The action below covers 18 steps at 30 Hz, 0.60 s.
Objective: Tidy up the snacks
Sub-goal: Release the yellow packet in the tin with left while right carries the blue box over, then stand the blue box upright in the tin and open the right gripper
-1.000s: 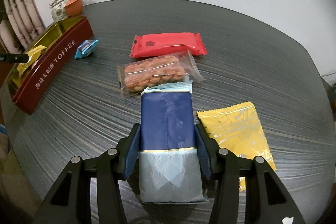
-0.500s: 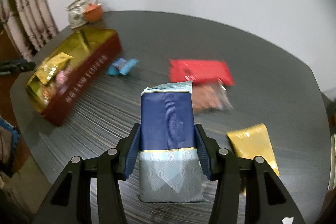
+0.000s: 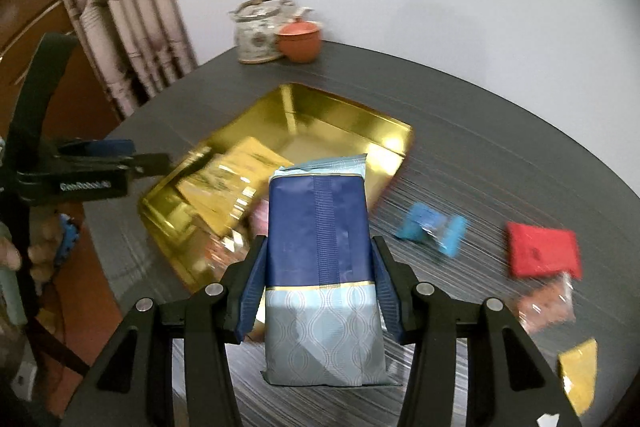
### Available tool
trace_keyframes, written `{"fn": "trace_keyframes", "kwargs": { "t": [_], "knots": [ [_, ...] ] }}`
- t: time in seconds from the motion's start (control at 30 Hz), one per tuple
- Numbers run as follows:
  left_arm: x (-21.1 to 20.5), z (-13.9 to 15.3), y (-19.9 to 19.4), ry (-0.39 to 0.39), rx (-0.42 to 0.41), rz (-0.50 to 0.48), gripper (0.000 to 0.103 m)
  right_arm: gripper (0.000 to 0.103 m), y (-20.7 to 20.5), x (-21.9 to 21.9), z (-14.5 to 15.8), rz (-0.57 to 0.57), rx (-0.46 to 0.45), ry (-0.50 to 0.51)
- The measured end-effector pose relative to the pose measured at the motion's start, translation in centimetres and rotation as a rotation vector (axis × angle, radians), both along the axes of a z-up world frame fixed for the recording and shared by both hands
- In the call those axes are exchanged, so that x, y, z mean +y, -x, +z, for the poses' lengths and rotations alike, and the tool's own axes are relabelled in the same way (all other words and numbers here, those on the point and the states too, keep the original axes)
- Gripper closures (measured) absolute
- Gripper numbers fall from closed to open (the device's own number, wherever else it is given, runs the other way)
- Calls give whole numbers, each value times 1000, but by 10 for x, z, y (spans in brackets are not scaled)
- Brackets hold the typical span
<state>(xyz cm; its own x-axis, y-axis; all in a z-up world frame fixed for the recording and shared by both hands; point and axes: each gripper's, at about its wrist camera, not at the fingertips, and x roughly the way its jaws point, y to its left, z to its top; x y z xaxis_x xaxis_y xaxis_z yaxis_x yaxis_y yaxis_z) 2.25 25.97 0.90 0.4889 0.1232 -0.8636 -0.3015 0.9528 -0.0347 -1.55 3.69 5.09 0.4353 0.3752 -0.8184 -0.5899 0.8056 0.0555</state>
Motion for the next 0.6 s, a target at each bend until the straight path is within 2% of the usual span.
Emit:
{"fn": "trace_keyframes", "kwargs": {
  "t": [0.1,0.23,0.37,0.47,0.6],
  "knots": [
    [3,-1,0,-10,6,14,32,56,-3,21,-6,21,10,-1],
    [7,-4,1,35,5,20,32,56,-7,39,-15,36,19,7],
    [13,-10,-1,81,25,34,32,56,-15,47,-21,30,32,14],
    [16,-9,1,108,10,48,32,56,-20,50,-27,28,41,24],
    [14,-11,0,97,24,54,32,56,-21,50,-32,30,40,30]
  ]
}}
